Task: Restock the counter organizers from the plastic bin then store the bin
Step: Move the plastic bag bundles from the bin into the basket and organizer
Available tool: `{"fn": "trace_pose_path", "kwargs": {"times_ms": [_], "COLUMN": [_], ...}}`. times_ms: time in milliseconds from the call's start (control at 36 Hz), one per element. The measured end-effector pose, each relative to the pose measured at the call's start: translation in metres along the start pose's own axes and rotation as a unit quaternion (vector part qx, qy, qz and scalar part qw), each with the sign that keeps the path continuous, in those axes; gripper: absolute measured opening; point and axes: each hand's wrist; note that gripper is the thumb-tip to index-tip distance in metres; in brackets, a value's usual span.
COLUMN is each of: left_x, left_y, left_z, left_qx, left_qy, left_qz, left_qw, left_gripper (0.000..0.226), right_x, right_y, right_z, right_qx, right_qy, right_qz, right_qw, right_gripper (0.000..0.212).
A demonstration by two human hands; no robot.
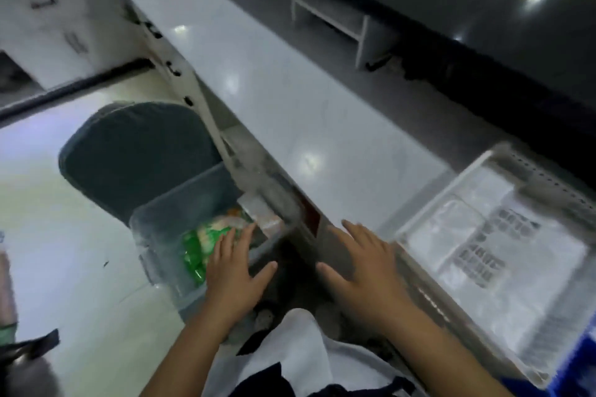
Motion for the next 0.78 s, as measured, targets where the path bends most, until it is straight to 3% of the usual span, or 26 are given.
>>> {"fn": "trace_pose_path", "kwargs": {"times_ms": [194,389,778], "left_x": [-0.1,-0.175,-0.207], "left_y": [-0.035,-0.038,0.017], "left_z": [0.01,0.02,0.069], "left_qx": [-0.017,-0.06,-0.201], "left_qy": [-0.103,-0.19,-0.237], "left_qz": [-0.017,-0.012,0.011], "left_qw": [0.994,0.98,0.95], "left_gripper": [0.079,0.082,0.077], "right_x": [-0.065,-0.108,-0.09], "right_y": [0.051,0.099,0.179], "right_z": [0.076,0.127,0.213], "right_qx": [-0.115,-0.193,-0.331], "right_qy": [-0.05,-0.043,-0.007], "right_qz": [-0.06,-0.077,-0.132], "right_qw": [0.99,0.977,0.934], "right_gripper": [0.068,0.068,0.065]}}
Point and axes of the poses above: each hand's wrist, its own z-axis towards the middle knuckle, its own y-axis out of the palm, x = y × z, and after that the axes turned 1 degree about -z, right-handed
